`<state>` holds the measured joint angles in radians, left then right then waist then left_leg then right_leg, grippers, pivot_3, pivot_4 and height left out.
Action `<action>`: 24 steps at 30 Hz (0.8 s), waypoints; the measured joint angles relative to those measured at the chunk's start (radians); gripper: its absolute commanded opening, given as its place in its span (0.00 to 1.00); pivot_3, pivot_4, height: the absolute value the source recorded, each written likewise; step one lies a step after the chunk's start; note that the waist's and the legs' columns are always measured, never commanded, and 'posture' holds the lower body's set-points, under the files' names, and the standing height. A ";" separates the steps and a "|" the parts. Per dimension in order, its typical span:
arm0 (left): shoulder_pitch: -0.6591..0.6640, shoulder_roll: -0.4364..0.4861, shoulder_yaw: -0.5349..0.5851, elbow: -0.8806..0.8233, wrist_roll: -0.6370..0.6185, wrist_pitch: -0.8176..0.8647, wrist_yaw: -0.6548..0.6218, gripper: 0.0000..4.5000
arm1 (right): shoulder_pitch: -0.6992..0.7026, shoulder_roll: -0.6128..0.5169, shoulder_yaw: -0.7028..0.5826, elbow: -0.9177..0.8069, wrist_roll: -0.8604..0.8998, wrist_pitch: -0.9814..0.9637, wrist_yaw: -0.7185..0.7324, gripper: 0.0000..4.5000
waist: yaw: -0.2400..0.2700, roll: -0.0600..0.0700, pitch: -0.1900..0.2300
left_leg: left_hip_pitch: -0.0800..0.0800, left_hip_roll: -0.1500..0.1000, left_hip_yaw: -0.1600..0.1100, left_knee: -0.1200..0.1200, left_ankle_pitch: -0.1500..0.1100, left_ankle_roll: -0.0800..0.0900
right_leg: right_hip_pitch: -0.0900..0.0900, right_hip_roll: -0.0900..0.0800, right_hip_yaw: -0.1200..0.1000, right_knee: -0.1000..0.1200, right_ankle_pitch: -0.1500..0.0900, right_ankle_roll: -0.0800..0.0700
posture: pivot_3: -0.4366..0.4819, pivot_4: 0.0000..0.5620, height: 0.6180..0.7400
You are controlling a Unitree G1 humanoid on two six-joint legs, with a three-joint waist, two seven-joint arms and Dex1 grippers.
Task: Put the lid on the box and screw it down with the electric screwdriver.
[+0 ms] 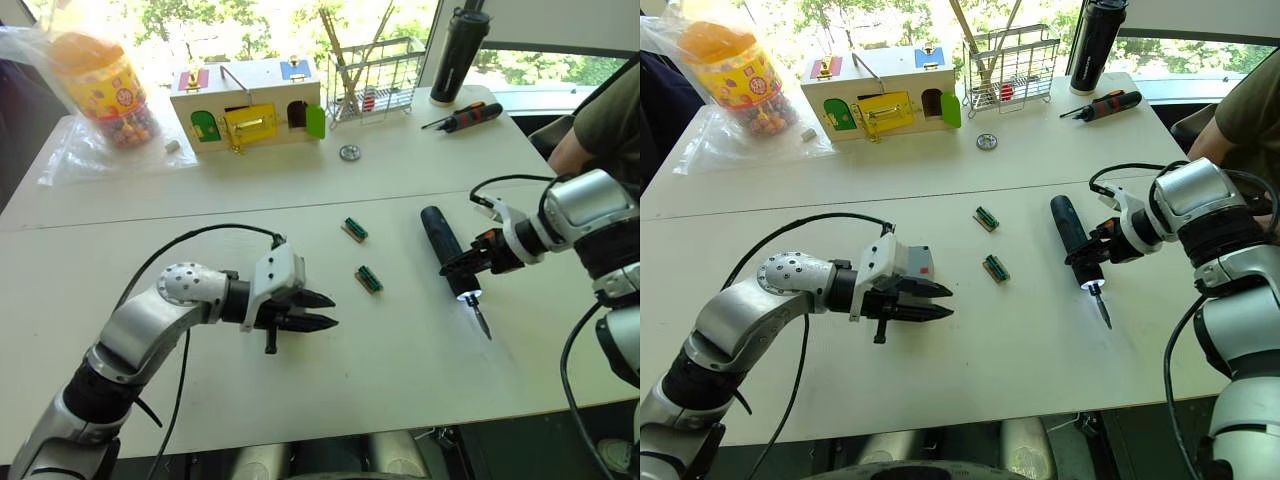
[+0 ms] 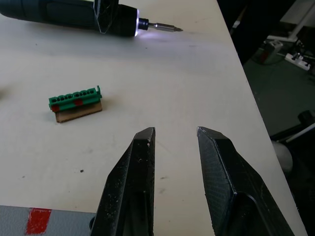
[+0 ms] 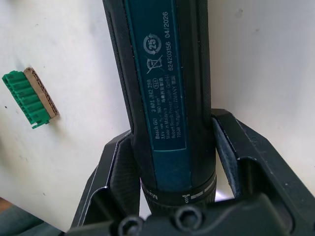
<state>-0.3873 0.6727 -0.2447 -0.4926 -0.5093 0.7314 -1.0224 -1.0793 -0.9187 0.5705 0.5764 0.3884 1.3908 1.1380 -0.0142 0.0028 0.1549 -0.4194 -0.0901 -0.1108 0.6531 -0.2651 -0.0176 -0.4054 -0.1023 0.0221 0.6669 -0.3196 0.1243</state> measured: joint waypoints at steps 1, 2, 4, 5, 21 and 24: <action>0.000 0.000 0.000 0.000 0.000 0.000 0.000 0.29 | -0.002 0.001 -0.002 -0.001 -0.004 -0.003 0.002 0.87 | 0.001 0.000 0.000 | 0.000 0.000 0.000 0.000 0.000 0.000 | 0.000 0.000 0.000 0.000 0.000 0.000 | 0.48 0.27 1.00; 0.000 0.000 0.000 0.001 -0.001 0.000 0.000 0.29 | -0.003 0.002 -0.006 -0.001 -0.007 -0.003 0.007 0.95 | 0.001 0.000 0.000 | 0.000 0.000 0.000 0.001 0.000 0.000 | 0.001 0.000 0.000 0.000 0.000 0.000 | 0.48 0.27 1.00; 0.000 0.000 0.000 0.002 -0.002 0.000 0.000 0.29 | -0.003 0.003 -0.015 -0.002 -0.014 -0.004 0.008 0.99 | 0.002 0.000 0.000 | 0.000 0.000 -0.001 0.001 0.000 0.000 | 0.001 0.000 0.000 0.000 0.000 0.000 | 0.48 0.27 1.00; 0.000 -0.001 0.002 0.003 -0.004 0.001 0.001 0.29 | -0.003 0.005 -0.021 0.000 -0.022 -0.005 0.006 0.99 | 0.003 -0.001 0.000 | 0.000 0.000 -0.001 0.002 0.000 0.000 | 0.002 0.000 0.000 0.000 0.000 0.000 | 0.48 0.27 1.00; 0.070 0.101 0.318 0.144 -0.154 0.074 0.021 0.29 | 0.121 -0.001 -0.450 -0.384 0.016 -0.068 -0.144 0.99 | 0.000 0.000 0.000 | 0.000 0.000 -0.002 -0.002 0.000 0.000 | -0.002 0.000 0.000 0.000 0.000 0.000 | 0.48 0.27 1.00; 0.172 0.172 0.382 0.140 -0.181 0.117 0.008 0.29 | 0.320 0.018 -0.608 -0.672 0.104 -0.067 -0.167 0.99 | 0.003 -0.001 0.000 | 0.000 0.000 -0.002 -0.002 0.000 0.000 | -0.001 0.000 0.000 0.001 0.000 0.000 | 0.48 0.27 1.00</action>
<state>-0.2155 0.8448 0.1376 -0.3524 -0.6906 0.8483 -1.0149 -0.7592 -0.9011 -0.0376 -0.0953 0.4923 1.3239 0.9709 -0.0115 0.0022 0.1546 -0.4197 -0.0900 -0.1129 0.6511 -0.2651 -0.0179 -0.4067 -0.1025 0.0222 0.6675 -0.3192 0.1248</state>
